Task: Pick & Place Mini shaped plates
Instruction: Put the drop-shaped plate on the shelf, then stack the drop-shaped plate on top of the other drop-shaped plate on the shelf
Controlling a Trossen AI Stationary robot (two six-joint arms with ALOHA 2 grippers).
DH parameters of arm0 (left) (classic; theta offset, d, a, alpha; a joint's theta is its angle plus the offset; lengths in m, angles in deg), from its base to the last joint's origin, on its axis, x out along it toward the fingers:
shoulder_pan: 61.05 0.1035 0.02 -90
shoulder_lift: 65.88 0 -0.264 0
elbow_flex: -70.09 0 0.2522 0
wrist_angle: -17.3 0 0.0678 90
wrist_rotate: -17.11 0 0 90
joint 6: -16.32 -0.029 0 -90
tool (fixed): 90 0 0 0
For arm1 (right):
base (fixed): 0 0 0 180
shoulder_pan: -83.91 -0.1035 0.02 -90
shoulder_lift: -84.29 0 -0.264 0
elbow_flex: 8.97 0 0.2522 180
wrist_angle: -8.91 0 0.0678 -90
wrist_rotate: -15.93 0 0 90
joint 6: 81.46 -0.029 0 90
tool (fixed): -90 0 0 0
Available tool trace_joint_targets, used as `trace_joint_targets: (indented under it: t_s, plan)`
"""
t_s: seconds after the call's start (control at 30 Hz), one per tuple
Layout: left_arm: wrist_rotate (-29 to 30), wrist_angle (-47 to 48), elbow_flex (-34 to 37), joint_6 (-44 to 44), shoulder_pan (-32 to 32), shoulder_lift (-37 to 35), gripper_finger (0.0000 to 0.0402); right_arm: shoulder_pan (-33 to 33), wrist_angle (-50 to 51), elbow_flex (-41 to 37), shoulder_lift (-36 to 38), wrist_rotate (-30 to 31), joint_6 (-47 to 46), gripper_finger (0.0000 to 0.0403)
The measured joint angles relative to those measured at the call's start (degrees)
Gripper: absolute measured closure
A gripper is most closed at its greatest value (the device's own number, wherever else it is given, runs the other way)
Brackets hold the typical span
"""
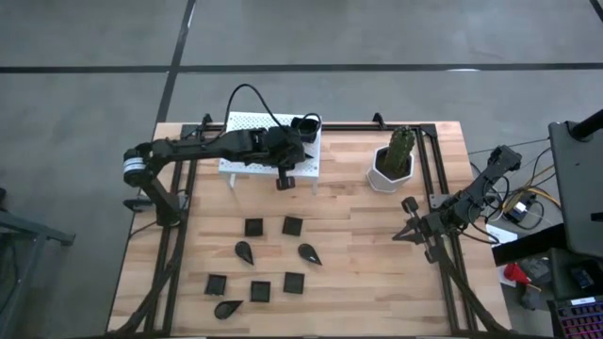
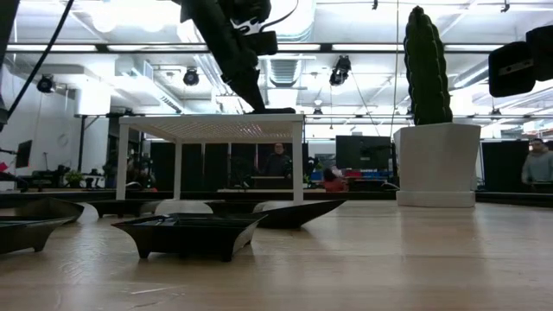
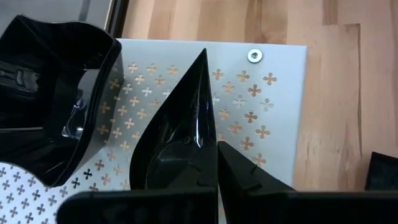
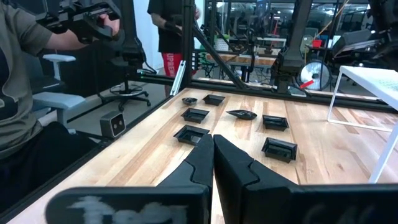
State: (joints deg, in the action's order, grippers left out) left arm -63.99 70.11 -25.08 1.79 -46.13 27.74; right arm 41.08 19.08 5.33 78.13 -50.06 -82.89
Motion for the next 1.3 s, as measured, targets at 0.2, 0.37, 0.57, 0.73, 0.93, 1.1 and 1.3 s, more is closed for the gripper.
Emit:
trace_joint_targets:
  t_s: [0.2,0.37,0.57,0.73,0.93,1.1,1.3]
  plan:
    - [0.0,0.0,0.0,0.0,0.0,0.0,0.0365,0.0,0.0,0.0,0.0,0.0,0.0,0.0394]
    - [0.0,0.0,0.0,0.0,0.0,0.0,0.0326,0.0,0.0,0.0,0.0,0.0,0.1,0.0394]
    - [0.1,0.1,-1.0,-0.3,0.0,-0.7,0.0299,0.0,0.0,0.0,0.0,0.0,0.0,0.0394]
    - [0.0,1.9,-0.9,0.9,-0.8,-3.0,0.0294,0.0,0.0,0.0,0.0,0.0,0.0,0.0394]
    - [-1.4,5.2,-0.7,2.5,-5.9,-4.3,0.0296,0.0,0.0,0.0,0.0,0.0,0.0,0.0394]
    - [-2.4,3.5,0.6,2.6,-12.5,-4.1,0.0298,0.0,0.0,0.0,0.0,0.0,0.0,0.0394]
    - [-2.4,-3.9,4.5,4.7,-20.3,-4.1,0.0298,0.0,0.0,0.0,0.0,0.0,0.1,0.0394]
